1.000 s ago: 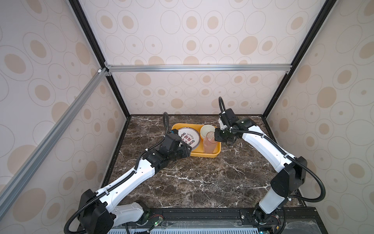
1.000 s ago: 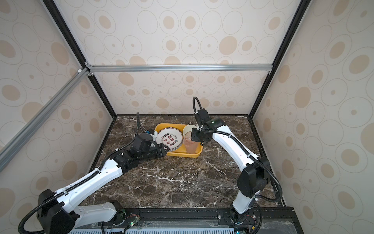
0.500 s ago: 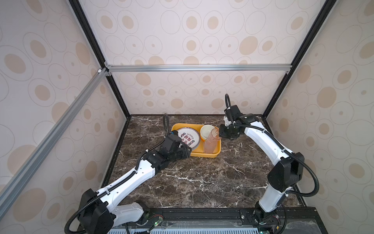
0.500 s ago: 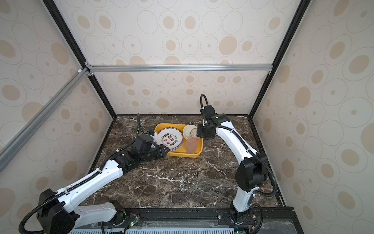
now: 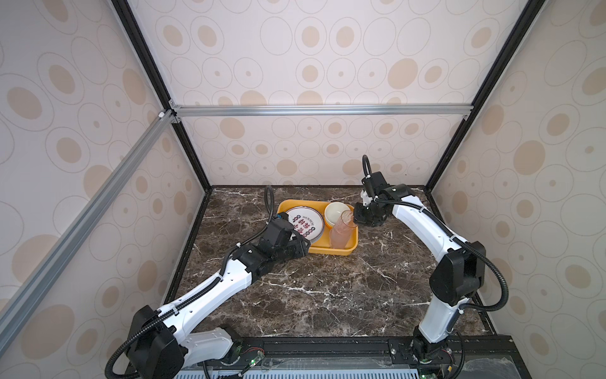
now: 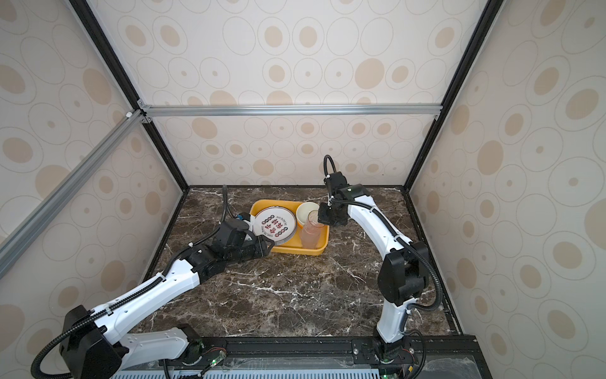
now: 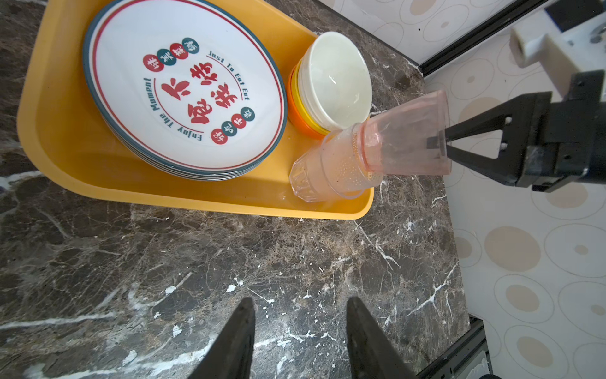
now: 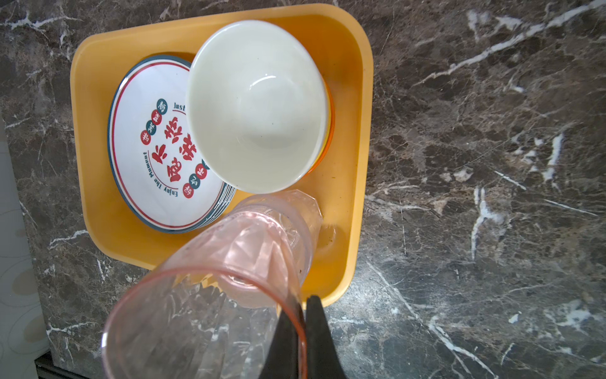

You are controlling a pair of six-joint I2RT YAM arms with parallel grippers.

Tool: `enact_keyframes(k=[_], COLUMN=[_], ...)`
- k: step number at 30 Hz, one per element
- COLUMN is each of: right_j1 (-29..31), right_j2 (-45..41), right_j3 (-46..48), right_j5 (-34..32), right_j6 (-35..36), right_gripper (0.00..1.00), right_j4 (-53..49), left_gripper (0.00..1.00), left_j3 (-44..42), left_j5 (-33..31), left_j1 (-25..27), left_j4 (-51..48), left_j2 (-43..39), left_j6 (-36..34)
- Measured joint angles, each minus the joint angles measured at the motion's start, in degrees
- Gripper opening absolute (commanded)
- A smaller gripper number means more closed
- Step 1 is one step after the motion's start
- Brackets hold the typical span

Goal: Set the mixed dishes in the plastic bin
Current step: 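Lower the pink cup onto the frosted cup stack with the right gripper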

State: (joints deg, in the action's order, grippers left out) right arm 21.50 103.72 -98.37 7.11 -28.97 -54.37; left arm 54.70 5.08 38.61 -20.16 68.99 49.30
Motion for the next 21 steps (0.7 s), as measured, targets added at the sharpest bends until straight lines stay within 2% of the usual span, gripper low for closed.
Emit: enact_keyframes(k=[14,21], right_j1=[-0.2,-0.2], right_j2=[2.29,3.5], right_j3=[0.76,1.46], right_j5=[0.83,1.75], right_j6=[0.0,-0.11], right_gripper=[0.06,0.13], right_j4=[0.74,1.09], left_gripper=[0.46,0.46], left_j3=[-0.5,-1.05], left_j5=[0.42,0.61], left_j1=[-0.17,-0.26], left_j4=[0.04,0.09], left_j2=[0.0,-0.7], left_j6=[0.35,0.46])
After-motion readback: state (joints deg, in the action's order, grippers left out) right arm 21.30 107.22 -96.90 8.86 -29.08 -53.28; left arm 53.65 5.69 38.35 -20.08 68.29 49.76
